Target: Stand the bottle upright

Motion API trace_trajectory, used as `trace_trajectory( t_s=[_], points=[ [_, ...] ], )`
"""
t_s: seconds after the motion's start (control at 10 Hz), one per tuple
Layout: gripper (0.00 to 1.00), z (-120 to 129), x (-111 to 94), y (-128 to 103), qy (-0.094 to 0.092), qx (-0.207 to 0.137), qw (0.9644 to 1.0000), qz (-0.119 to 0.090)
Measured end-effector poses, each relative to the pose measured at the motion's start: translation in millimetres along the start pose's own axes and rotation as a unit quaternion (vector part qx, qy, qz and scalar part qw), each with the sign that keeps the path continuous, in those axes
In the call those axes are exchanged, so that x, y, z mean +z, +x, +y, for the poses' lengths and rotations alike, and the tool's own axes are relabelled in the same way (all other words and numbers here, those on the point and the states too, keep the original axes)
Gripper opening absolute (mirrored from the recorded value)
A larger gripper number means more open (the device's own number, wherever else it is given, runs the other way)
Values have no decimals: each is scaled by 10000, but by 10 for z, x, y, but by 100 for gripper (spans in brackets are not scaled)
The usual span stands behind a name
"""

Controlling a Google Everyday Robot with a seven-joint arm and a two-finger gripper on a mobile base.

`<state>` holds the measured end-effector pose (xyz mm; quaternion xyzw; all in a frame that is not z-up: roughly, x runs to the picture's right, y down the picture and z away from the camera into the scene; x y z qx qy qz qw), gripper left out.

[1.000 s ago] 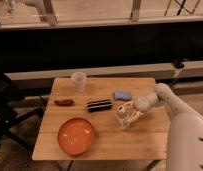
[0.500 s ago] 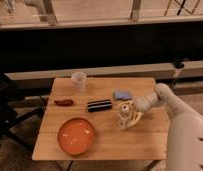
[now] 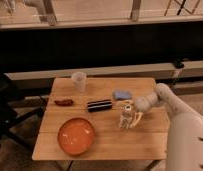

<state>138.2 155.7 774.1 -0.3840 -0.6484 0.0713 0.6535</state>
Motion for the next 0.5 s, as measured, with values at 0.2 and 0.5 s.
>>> trace_trajectory(
  t_s=[0.2, 0.5],
  points=[
    [80, 3, -8, 6, -12, -40, 10000, -5],
    [80, 6, -15, 11, -15, -67, 10000, 0]
  ],
)
